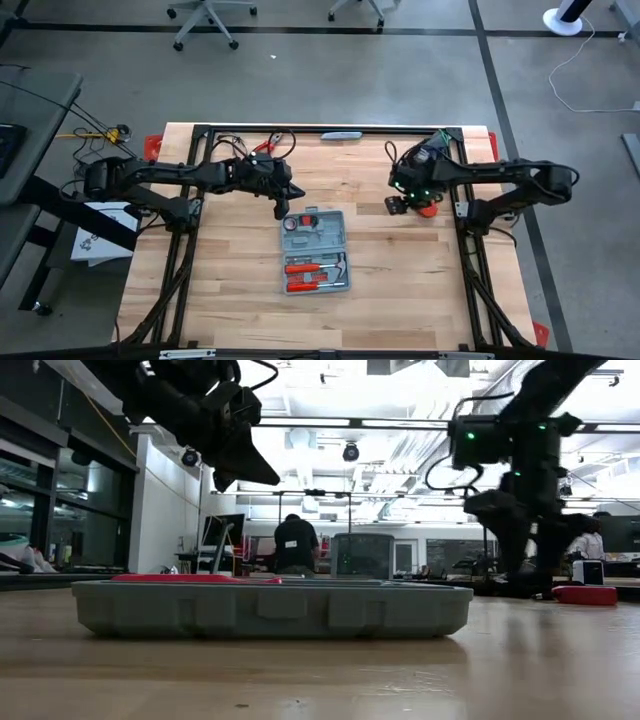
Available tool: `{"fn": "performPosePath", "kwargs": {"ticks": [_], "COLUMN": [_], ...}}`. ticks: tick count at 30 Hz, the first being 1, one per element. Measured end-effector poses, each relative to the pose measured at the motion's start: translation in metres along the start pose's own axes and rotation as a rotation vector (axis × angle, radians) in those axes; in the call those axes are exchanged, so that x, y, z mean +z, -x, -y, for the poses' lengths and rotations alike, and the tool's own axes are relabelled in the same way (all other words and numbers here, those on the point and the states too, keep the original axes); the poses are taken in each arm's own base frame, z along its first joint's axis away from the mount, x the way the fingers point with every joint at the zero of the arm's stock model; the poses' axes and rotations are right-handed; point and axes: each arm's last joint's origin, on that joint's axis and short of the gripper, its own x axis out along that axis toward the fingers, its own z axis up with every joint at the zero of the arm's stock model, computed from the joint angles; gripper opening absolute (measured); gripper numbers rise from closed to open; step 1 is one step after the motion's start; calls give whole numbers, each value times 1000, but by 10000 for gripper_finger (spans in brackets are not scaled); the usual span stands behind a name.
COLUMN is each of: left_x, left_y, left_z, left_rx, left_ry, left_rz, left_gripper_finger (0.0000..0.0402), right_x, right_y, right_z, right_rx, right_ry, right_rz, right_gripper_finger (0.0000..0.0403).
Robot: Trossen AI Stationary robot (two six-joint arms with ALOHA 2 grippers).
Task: Prefit tool cases
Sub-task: Put the orange tape measure into the gray tool case
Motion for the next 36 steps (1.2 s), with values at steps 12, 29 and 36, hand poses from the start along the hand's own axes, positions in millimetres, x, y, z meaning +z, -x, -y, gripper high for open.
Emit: {"fn": "performPosePath", "kwargs": {"ticks": [12, 29, 36], "left_x": [-1, -5, -11], "left_y": [0, 0, 1], "left_z": [0, -1, -2], "left_rx": [3, 9, 21], "left_ry": [1, 6, 14], "left_rz": [-14, -50, -113], "left_gripper_finger": [0, 0, 0], "right_x": [4, 23, 24], "right_y": [11, -24, -33], "right_z": [18, 19, 19], "right_rx": [-34, -105, -150], "right_ry": [-59, -12, -18], "right_rz": [151, 22, -21], "right_gripper_finger": [224, 224, 208]}}
